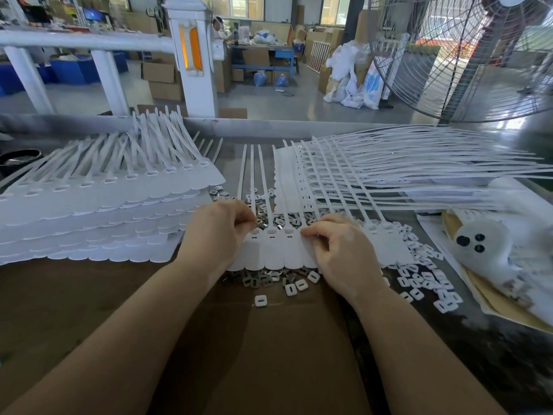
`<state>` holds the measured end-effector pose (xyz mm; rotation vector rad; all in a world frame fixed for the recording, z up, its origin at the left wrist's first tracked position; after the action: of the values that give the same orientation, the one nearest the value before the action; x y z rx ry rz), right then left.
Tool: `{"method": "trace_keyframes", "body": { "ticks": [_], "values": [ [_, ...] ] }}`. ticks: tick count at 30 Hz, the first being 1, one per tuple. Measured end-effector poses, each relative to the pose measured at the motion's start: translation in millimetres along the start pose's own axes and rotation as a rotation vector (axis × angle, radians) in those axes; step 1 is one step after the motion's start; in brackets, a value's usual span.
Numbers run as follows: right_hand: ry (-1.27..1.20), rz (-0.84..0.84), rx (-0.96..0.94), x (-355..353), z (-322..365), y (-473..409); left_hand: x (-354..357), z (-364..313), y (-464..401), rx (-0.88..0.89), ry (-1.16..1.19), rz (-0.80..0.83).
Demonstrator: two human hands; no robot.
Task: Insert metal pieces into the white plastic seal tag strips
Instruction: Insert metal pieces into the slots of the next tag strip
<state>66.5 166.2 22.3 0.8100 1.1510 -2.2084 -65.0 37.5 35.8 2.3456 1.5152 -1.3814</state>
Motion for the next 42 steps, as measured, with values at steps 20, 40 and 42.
{"method": "trace_keyframes", "body": {
  "ticks": [20, 40, 42],
  "values": [
    [0.009, 0.008, -0.004, 0, 0, 1, 11, -12, 6, 0.186, -0.414, -0.023],
    [0.016, 0.020, -0.007, 1, 1, 0, 2, 8, 7, -0.015, -0.148, 0.019],
    [0.018, 0.018, -0.007, 1, 0, 0, 0, 9, 8, -0.054, -0.107, -0.014]
  ]
}}
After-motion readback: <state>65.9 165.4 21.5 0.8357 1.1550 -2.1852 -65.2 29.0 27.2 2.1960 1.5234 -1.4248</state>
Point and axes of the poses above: each hand's wrist, its own y-axis away from the middle knuckle, its own x-axis out of the palm, z = x × y, the point moved 4 cm from there along -y, towards the middle knuckle, and after that the axes turned 6 degrees about -z, right-handed, at the moved point
